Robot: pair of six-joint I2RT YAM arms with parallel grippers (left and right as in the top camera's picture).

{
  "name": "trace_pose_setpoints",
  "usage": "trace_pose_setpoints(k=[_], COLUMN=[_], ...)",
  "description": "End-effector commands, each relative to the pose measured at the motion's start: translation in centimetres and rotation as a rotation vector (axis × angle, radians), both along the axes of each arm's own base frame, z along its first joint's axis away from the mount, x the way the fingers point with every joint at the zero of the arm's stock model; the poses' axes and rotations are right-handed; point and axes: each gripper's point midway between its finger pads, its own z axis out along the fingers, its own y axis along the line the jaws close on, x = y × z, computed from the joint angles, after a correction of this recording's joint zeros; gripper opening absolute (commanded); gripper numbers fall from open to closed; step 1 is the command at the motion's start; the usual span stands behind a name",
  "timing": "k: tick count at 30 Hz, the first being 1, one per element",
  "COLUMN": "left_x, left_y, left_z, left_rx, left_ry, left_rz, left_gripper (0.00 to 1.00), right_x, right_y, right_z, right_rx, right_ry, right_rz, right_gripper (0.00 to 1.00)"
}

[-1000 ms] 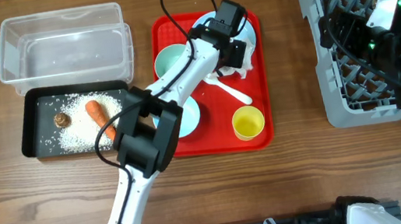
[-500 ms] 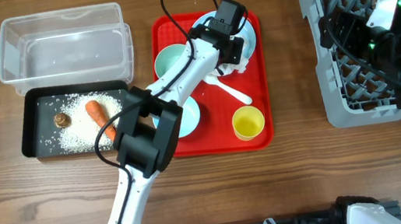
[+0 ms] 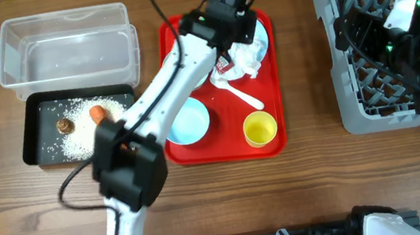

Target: Sort waste into correct bins and load items into the dishwasher rack

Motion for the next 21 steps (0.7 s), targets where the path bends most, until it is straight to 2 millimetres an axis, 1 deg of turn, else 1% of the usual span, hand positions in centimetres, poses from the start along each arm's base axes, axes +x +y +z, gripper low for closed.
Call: trace_pose_setpoints(k=[1,2,4,5,7,9,10,12,14,18,21], left_x=[-0.2,-0.5,-1.1,-1.5,-1.8,-2.0,-2.0,-1.9,-1.8,-2.2,-2.6], left_y=[0.5,0.4,-0.3,-0.8,-1.3,-1.6,-1.6,-1.1,-0.5,-0.2,-0.2], left_z=[2.9,2.6,1.6,0.7,-1.0,-3.4,-4.6,-6.6,-8.8,-11.4,-12.5], left_rx=[-0.026,-0.021,-0.008,0.006,0.045,0.102,0.125,0.169,0.217,0.250,0.275], left_ry=[-0.034,-0.022,0.005,0.022,0.040,0.063,0.077,0.102,0.132,0.180,0.198], left_rz=[0.020,0.013,-0.033,-0.073,-0.115,-0.159,-0.168,-0.160,-0.144,-0.147,-0.187], left_gripper=[0.12,0.25,0.41,0.52,0.62,0.69,0.70,0.75,0.77,0.79,0.80], right_x=[0.2,0.2,0.2,0.2,0.2,0.2,0.2,0.2,0.1,0.1,0.1], right_y=[0.2,0.2,0.2,0.2,0.2,0.2,0.2,0.2,0.2,0.2,0.2], right_z=[0.2,0.2,0.2,0.2,0.2,0.2,0.2,0.1,0.0,0.0,0.0], right_rx=[0.003,0.003,0.003,0.004,0.004,0.003,0.004,0.004,0.005,0.005,0.005], right_ry=[-0.003,-0.003,-0.003,-0.003,-0.003,-0.003,-0.003,-0.002,0.004,0.004,0.004], right_rz=[0.017,0.017,0.017,0.016,0.016,0.017,0.016,0.017,0.016,0.017,0.017], right_gripper=[0.99,0.98,0.99,0.98,0.98,0.98,0.98,0.98,0.98,0.98,0.98])
